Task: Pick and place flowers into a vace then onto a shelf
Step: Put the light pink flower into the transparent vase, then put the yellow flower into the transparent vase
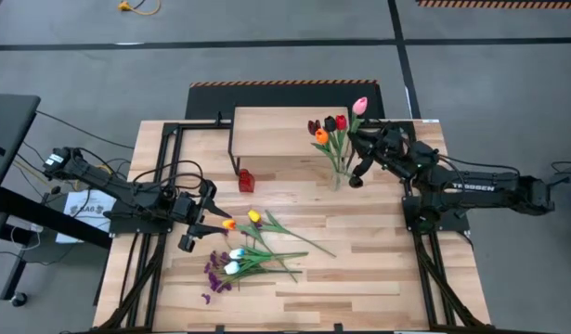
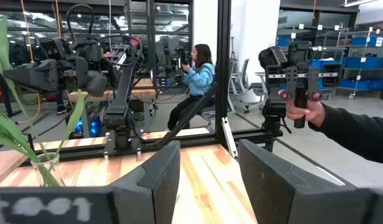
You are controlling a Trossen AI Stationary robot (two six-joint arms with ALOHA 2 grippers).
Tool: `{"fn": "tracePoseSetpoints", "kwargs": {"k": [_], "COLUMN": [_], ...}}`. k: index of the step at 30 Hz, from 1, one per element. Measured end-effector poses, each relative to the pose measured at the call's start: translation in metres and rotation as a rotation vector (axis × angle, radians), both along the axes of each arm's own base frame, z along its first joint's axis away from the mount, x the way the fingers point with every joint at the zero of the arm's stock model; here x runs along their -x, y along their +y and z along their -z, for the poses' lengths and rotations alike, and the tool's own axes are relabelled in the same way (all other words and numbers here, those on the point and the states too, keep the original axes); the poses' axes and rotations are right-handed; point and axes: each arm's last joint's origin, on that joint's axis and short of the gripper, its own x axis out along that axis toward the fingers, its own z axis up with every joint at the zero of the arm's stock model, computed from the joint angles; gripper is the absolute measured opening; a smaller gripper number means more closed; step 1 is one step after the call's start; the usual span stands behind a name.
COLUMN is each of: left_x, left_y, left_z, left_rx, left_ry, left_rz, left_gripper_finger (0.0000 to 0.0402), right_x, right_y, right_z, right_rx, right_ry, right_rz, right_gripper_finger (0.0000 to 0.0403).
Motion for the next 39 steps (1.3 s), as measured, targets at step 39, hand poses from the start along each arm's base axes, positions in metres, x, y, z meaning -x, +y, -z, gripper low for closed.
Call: {"fn": "tracePoseSetpoints", "kwargs": {"k": [39], "left_x": [0.0], "left_y": [0.0], "left_z": [-0.001], "left_rx": [0.022], "left_ry": [-0.001], "left_rz": [0.0], "left_gripper_finger": [0.0152], "right_x": [0.061], "right_y": [0.024], "right_z": [0.01], "right_rx": [-0.091], "right_ry": [0.226], "right_rz": [0.055], "right_gripper_finger": [0.0113]}}
